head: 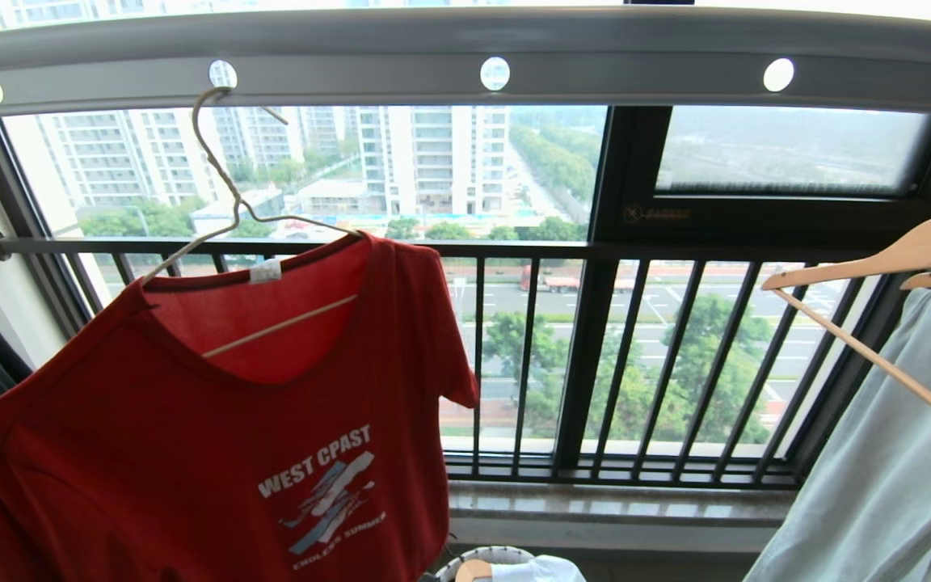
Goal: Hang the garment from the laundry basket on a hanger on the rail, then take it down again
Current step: Take the clothes off the clothes rack
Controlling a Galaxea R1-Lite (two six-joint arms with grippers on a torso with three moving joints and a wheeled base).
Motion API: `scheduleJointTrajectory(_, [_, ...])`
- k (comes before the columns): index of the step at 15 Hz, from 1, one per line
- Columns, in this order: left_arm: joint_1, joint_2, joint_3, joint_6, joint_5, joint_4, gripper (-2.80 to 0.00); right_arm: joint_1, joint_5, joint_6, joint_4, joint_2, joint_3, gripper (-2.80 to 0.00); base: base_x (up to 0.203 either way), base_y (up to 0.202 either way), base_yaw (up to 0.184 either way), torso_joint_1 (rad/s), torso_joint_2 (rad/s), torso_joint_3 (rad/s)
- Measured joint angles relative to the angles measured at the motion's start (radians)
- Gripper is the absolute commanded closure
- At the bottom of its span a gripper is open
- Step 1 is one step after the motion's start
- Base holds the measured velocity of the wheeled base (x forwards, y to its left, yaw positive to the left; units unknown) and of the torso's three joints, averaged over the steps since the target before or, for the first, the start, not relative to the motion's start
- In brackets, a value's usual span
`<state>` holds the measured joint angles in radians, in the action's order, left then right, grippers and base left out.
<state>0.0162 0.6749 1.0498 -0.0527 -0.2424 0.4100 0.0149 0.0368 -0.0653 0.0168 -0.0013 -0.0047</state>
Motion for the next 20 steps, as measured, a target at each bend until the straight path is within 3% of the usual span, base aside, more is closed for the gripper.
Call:
scheduleJointTrajectory(4, [0.019,0.175,0.269,-0.080,-0.105,0.361,0.00,0.000,0.000,0.000,0.000,0.000,0.000,0.00,0.000,0.000,0.000,0.000,0.00,0.000])
scheduleJointTrajectory(7, [0.043,0.247,0.348,-0.122,-0.113,0.450,0.00,0.000,0.000,0.000,0.000,0.000,0.000,0.00,0.000,0.000,0.000,0.000,0.00,0.000])
scheduleJointTrajectory(8, [0.045,0.262,0.384,-0.127,-0.113,0.489,-2.80,0.000,0.000,0.000,0.000,0.000,0.000,0.00,0.000,0.000,0.000,0.000,0.00,0.000])
scheduleJointTrajectory(12, [0.047,0.296,0.501,-0.156,-0.112,0.551,-2.80,0.000,0.000,0.000,0.000,0.000,0.000,0.00,0.000,0.000,0.000,0.000,0.00,0.000])
scheduleJointTrajectory(15, [0.047,0.331,0.518,-0.188,-0.099,0.543,-2.80,0.000,0.000,0.000,0.000,0.000,0.000,0.00,0.000,0.000,0.000,0.000,0.00,0.000])
scheduleJointTrajectory(17, [0.048,0.357,0.498,-0.190,-0.105,0.492,-2.80,0.000,0.000,0.000,0.000,0.000,0.000,0.00,0.000,0.000,0.000,0.000,0.00,0.000])
scheduleJointTrajectory(20, [0.075,0.404,0.428,-0.185,-0.119,0.320,-2.80,0.000,0.000,0.000,0.000,0.000,0.000,0.00,0.000,0.000,0.000,0.000,0.00,0.000])
